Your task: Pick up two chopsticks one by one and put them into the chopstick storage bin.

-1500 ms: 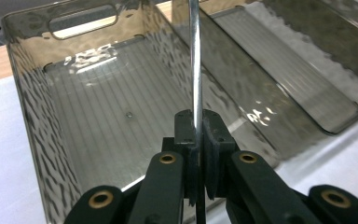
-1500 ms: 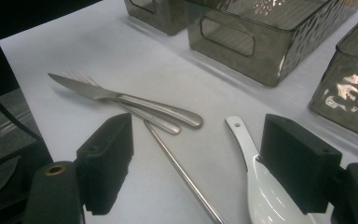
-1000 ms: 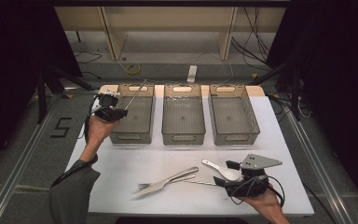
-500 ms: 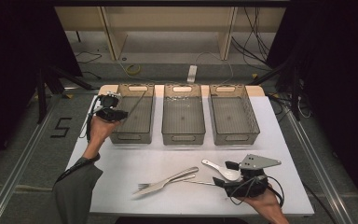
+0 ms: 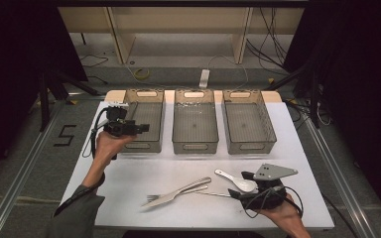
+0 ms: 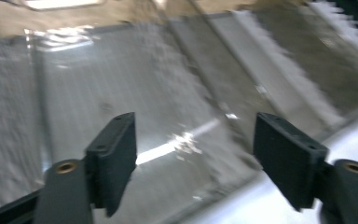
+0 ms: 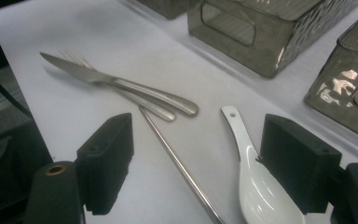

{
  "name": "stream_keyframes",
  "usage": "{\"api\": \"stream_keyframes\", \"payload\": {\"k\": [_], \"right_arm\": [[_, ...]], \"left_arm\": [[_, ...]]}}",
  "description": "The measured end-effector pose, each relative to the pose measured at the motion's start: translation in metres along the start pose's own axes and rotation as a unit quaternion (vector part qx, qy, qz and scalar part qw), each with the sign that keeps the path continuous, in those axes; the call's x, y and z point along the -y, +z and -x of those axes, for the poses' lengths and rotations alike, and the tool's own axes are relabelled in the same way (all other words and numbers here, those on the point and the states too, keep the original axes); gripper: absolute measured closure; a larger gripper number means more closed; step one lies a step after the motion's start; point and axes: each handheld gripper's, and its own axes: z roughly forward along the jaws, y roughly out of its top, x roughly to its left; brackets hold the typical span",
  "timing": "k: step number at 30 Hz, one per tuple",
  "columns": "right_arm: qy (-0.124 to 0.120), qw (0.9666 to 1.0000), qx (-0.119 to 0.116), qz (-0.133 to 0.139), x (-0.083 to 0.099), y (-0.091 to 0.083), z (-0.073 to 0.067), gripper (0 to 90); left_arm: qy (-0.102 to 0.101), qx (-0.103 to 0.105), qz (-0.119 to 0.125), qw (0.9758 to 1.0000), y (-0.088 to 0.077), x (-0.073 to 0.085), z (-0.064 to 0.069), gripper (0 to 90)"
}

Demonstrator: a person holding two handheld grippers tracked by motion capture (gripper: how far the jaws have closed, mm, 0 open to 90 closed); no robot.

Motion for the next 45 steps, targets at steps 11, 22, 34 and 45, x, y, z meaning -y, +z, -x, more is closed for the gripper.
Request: {"api": "stream_keyframes", "payload": {"k": [11,22,34,45], "right_arm": [[-0.041,0.9950,0.003,-0.092,-0.005,0.003,0.001,28.2],[-0.079,0.9793,0.018,-0.186,-0.006,0.009,0.006,34.4],[-0.117,0.9625,-0.010,-0.244,-0.012,0.032,-0.001,46.9],[-0.148,0.9428,-0.016,-0.299,-0.013,0.051,-0.002,55.4]], "left_arm": [[0.039,0.074,0.032,0.9960,-0.024,0.033,0.042,19.9],[0.087,0.087,0.088,0.9886,-0.044,0.070,0.072,18.8],[0.105,0.100,0.093,0.9850,-0.054,0.090,0.089,17.7],[0.112,0.099,0.090,0.9847,-0.056,0.098,0.092,17.5]]}}
